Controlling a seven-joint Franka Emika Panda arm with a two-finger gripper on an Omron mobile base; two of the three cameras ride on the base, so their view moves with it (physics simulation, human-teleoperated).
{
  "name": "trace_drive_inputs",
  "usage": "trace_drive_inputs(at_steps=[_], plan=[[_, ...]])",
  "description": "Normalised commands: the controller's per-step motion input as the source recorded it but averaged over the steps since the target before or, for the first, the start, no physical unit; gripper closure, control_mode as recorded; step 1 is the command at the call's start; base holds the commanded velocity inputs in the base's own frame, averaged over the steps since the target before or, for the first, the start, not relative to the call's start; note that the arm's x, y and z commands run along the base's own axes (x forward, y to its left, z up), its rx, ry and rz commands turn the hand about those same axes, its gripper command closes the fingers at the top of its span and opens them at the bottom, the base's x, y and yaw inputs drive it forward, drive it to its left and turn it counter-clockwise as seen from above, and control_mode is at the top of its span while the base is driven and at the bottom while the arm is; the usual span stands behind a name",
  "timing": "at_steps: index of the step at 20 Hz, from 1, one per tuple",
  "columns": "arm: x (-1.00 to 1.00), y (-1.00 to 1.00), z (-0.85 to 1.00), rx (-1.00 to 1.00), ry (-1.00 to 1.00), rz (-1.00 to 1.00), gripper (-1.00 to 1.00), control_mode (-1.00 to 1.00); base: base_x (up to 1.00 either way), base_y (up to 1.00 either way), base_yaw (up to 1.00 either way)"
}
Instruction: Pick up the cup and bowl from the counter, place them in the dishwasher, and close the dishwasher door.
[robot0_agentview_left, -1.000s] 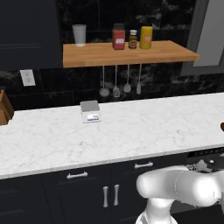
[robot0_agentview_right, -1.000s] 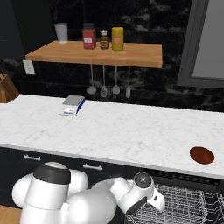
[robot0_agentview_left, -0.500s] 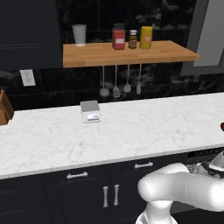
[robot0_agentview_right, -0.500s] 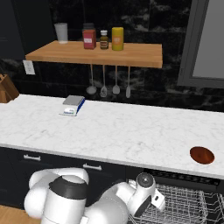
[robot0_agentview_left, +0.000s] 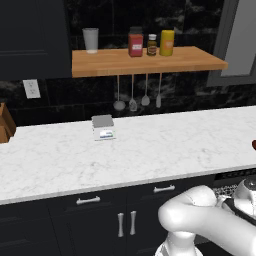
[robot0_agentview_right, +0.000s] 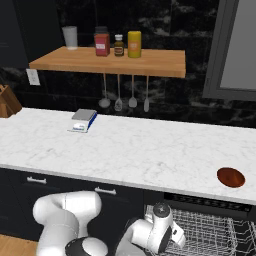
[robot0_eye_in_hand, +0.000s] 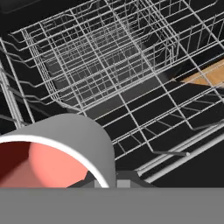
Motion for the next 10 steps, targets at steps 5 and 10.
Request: trace_drive_inputs(at_steps=[5, 10], plan=[[0.06, 0.0, -0.07, 0.0, 0.04, 0.0, 1.0, -1.0, 0.0, 0.0, 0.0], [0.31, -0.09, 0.02, 0.01, 0.1, -0.02, 1.0, -1.0, 0.0, 0.0, 0.0]])
